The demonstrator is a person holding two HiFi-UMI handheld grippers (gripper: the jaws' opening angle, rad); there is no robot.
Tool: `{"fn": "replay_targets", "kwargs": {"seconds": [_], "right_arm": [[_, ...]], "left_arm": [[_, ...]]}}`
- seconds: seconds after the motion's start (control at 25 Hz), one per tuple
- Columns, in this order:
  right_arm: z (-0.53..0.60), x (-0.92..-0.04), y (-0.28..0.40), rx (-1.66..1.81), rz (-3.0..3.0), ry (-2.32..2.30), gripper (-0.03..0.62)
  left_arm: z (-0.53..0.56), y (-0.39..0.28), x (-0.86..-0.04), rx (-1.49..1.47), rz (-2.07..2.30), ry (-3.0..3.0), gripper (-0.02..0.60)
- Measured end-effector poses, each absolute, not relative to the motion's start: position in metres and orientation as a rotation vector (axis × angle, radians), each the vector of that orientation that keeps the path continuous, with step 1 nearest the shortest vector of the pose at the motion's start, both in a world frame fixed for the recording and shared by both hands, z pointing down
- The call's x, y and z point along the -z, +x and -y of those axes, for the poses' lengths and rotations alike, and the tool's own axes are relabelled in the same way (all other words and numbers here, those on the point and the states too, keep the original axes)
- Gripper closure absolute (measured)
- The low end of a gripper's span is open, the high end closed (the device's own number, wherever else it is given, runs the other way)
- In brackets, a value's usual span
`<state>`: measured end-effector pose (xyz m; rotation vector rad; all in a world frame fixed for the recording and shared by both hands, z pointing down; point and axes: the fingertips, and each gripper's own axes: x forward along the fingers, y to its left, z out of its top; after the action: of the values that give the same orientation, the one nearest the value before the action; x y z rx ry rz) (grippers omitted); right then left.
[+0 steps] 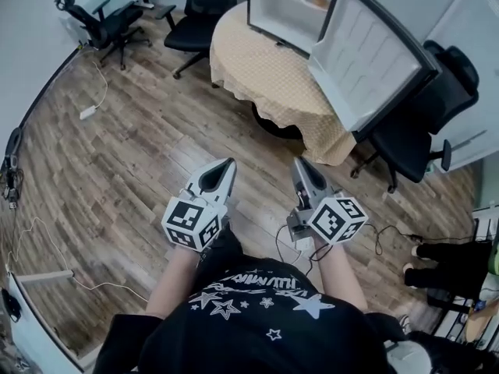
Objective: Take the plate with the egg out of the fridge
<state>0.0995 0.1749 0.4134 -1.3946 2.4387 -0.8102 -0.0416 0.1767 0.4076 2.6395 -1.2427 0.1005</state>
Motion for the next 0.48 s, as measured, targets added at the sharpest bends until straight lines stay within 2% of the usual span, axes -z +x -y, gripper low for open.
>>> {"fn": "replay_targets", "kwargs": {"seconds": [0.48], "right_arm": [[-0.084, -0.410, 0.031, 0.815, -2.408, -1.501, 0.551]], "left_arm": [[-0.081, -0.110, -0.402, -0.071, 1.083, 2.664, 0.578]]}}
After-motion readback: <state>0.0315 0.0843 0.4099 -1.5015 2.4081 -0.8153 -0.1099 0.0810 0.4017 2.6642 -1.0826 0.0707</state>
